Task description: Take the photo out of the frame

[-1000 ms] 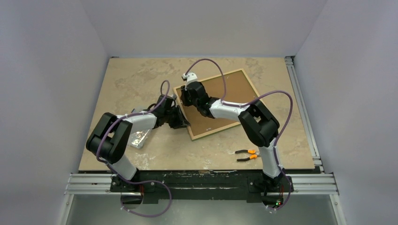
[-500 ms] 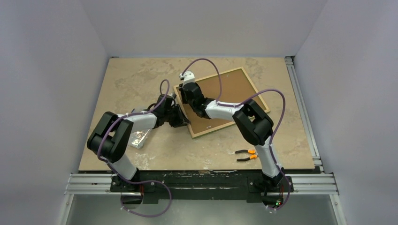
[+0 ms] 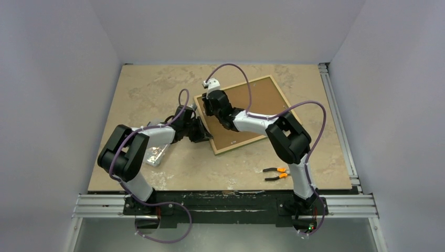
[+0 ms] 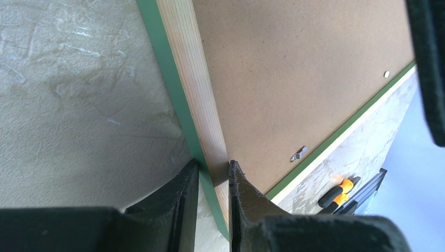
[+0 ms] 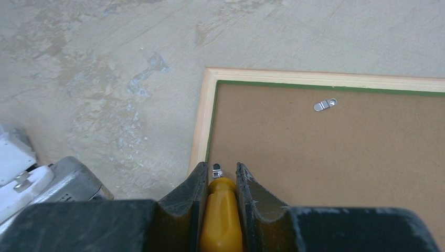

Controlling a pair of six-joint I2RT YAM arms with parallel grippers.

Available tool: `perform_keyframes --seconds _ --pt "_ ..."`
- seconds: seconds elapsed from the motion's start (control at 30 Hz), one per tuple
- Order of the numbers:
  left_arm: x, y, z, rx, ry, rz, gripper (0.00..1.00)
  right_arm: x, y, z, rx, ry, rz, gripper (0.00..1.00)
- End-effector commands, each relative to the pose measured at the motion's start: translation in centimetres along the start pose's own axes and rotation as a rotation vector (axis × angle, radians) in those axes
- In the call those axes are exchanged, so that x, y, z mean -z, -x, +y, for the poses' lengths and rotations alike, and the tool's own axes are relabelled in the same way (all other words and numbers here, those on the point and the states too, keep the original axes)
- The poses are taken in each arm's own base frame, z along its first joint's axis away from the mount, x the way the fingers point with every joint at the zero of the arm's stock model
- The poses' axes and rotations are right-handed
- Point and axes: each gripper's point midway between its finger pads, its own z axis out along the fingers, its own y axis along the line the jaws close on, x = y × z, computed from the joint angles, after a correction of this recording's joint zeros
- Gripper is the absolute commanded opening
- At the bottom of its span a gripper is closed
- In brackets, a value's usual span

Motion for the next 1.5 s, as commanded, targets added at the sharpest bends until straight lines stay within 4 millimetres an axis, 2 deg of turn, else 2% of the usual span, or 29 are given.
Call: perform_keyframes --seconds 0.0,0.3,0.43,0.7,0.77,0.87,0.93,1.1,1.17,1.3,1.37,1.47 --pt "-1.1 -2.0 3.4 -0.008 0.105 0.053 0.00 1.5 4.1 1.8 -0.056 0.102 -0.059 0.00" --pt "-1.2 -2.0 3.3 -0.005 0.098 0.055 0.00 0.3 0.7 2.1 -0.073 0.111 0.017 0.00" --pt "-1.3 -2.1 3.4 -0.001 0.097 0.059 0.00 0.0 0.0 1.9 -0.060 0.104 0.033 0.00" --pt "-1.2 -2.1 3.3 -0.001 0.096 0.059 0.00 -1.5 -1.9 0.2 -0.002 0.008 0.062 0.00" --pt "-1.2 -2.2 3.4 0.000 0.097 0.059 0.00 -1.8 -2.2 -0.8 0.015 -0.046 0.070 0.00" --pt "-1.2 -2.2 3.4 -0.001 0.097 0.058 0.00 -1.7 -2.3 -2.2 0.052 -0.126 0.080 0.00" --pt "-1.2 -2.1 3.4 -0.001 0.097 0.058 0.00 -1.3 -1.9 -2.5 0.060 -0.138 0.080 0.00" --pt "-1.5 -2.2 3.4 0.005 0.090 0.064 0.00 -0.1 -0.4 -0.4 0.053 -0.012 0.054 0.00" --pt "-1.5 -2.3 3.3 0.009 0.084 0.066 0.00 0.0 -0.1 1.5 0.034 0.096 0.041 0.00" --pt "-1.3 -2.3 3.2 0.009 0.081 0.065 0.00 -0.3 -0.1 3.3 0.007 0.185 0.037 0.00" --pt "-1.2 -2.3 3.3 0.004 0.084 0.061 0.00 -0.3 -0.2 3.5 0.002 0.200 0.036 0.00" --pt "-1.1 -2.2 3.2 0.003 0.081 0.061 0.00 -0.4 -0.9 2.8 0.007 0.160 0.061 0.00"
